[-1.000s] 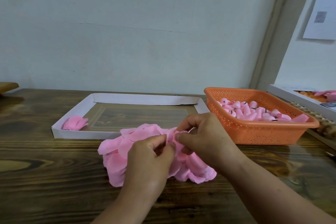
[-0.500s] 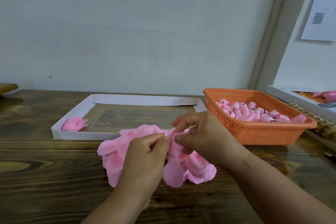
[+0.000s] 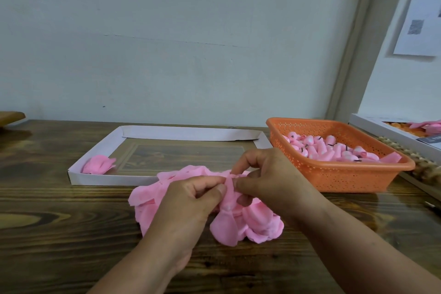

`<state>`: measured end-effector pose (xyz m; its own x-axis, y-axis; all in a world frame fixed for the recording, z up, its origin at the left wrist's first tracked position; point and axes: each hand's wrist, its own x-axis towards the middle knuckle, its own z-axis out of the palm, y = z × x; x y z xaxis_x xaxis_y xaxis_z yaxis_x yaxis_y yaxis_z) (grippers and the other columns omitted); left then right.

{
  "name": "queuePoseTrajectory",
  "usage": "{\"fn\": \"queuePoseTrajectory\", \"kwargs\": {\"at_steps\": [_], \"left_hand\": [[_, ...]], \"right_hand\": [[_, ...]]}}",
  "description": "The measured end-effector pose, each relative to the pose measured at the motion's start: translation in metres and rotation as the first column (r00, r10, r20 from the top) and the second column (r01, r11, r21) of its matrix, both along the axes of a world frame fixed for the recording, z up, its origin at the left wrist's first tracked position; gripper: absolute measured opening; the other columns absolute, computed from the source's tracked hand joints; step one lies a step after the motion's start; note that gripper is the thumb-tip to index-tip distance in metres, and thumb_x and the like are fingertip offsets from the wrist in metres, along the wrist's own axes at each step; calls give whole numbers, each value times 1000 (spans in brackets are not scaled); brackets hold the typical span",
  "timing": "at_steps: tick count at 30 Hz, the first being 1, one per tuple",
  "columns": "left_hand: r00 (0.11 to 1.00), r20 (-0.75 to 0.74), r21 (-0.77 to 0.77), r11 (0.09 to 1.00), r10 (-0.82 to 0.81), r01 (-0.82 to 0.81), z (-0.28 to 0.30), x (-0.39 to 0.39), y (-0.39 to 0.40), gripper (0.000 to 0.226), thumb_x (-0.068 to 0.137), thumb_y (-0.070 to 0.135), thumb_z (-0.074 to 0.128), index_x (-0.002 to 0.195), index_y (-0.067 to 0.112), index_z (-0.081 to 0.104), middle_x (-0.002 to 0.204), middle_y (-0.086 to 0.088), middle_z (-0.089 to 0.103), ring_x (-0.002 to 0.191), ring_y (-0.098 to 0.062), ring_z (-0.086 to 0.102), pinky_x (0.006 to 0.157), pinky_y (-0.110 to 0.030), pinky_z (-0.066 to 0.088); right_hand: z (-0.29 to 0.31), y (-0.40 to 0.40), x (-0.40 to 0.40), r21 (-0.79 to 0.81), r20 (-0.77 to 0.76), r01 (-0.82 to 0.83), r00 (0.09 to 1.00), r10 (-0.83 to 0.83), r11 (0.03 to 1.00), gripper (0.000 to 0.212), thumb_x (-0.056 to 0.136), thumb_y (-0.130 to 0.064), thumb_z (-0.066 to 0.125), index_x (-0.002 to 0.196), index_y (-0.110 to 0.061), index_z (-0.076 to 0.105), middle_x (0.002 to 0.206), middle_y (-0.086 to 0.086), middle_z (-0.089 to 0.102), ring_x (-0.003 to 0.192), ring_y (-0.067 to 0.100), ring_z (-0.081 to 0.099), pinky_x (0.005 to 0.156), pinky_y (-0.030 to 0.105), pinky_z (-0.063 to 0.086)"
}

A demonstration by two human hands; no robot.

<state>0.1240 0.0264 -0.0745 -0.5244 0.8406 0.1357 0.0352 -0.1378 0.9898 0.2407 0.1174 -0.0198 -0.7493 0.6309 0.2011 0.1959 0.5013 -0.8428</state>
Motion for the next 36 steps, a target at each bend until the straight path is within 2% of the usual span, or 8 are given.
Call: {"fn": "queuePoseTrajectory", "kwargs": {"at_steps": [3, 5, 7, 16, 23, 27, 32, 36], "left_hand": [[997, 41, -16, 998, -62, 63, 1, -2, -2, 21, 89, 11, 60, 93, 23, 77, 89, 0, 76, 83, -11, 71, 66, -19, 51], [994, 65, -18, 996, -83, 84, 2, -2, -4, 21, 89, 12, 60, 93, 24, 77, 88, -1, 76, 81, -12, 71, 64, -19, 50], [992, 87, -15, 996, -92, 93, 3, 0, -5, 22, 88, 12, 60, 90, 25, 77, 84, 0, 76, 75, -9, 71, 57, -15, 49], [993, 89, 46, 996, -81, 77, 11, 2, -7, 22, 90, 7, 58, 91, 17, 77, 86, -4, 76, 81, -16, 73, 61, -17, 53], [991, 109, -136, 987, -75, 90, 11, 1, -8, 18, 92, 20, 58, 96, 18, 75, 75, 5, 74, 61, -3, 67, 47, -14, 46], [996, -81, -198, 980, -36, 19, 7, 0, -9, 23, 95, 35, 51, 97, 30, 73, 76, 13, 73, 69, 0, 67, 58, -17, 45], [977, 154, -166, 971, -149, 174, 3, -4, -17, 29, 96, 5, 49, 119, 17, 63, 96, -8, 75, 90, -26, 72, 67, -33, 58], [951, 59, -120, 944, -303, 308, -2, 1, -21, 37, 83, -1, 66, 111, 24, 70, 103, -5, 74, 99, -22, 70, 82, -39, 58]], "right_hand": [[-1, 0, 1, -83, -39, -31, 999, 27, 996, 11, 81, 5, 65, 76, -4, 62, 63, 25, 66, 47, 15, 62, 51, 25, 53], [-2, 1, 0, -109, -57, -44, 998, 38, 993, 8, 80, 6, 66, 78, -1, 62, 68, 29, 65, 45, 15, 61, 49, 25, 52], [-3, 2, 1, -120, -65, -49, 997, 42, 992, 7, 79, 5, 67, 78, 0, 63, 68, 29, 64, 45, 16, 59, 47, 24, 50], [-2, -1, 0, -114, -144, -20, 990, 4, 993, 10, 76, -1, 73, 78, 0, 63, 55, 17, 64, 45, 16, 59, 47, 24, 48], [-2, -2, 0, -87, -151, -5, 988, -8, 996, 19, 76, 8, 69, 65, -6, 63, 48, 9, 61, 42, 14, 59, 44, 21, 47], [-1, -2, -1, -60, -125, 11, 992, -19, 998, 17, 76, 9, 68, 65, -4, 62, 48, 7, 61, 41, 12, 59, 43, 20, 47], [3, 3, 3, -91, -195, 17, 980, -35, 996, 23, 75, 13, 66, 63, -7, 63, 50, 8, 62, 40, 14, 59, 42, 20, 46], [2, 2, 2, -122, -231, -3, 973, -26, 993, 23, 74, 14, 66, 63, -6, 64, 55, 13, 63, 40, 17, 59, 42, 21, 46]]}}
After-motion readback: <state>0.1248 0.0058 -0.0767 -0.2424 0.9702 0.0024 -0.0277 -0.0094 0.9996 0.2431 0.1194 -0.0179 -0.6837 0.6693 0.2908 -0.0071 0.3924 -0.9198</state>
